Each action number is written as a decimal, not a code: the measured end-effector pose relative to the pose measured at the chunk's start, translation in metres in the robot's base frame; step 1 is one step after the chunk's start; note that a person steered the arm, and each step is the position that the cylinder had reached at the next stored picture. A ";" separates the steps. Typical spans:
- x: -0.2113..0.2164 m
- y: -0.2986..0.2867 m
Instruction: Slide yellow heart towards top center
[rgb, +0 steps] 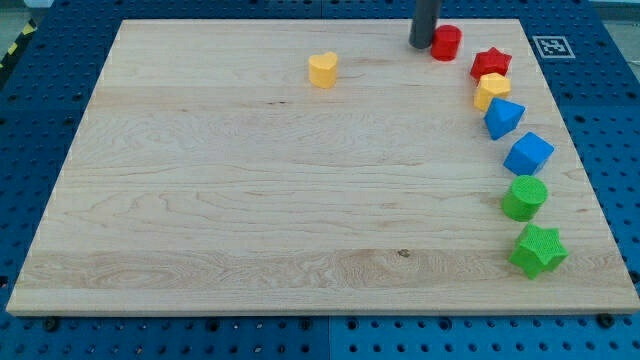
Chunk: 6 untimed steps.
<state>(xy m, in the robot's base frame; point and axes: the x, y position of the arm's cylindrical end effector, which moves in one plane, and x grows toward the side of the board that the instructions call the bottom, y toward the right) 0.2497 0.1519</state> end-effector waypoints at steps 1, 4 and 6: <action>0.013 0.022; 0.017 0.023; 0.017 -0.082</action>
<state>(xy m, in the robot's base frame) 0.2666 0.0697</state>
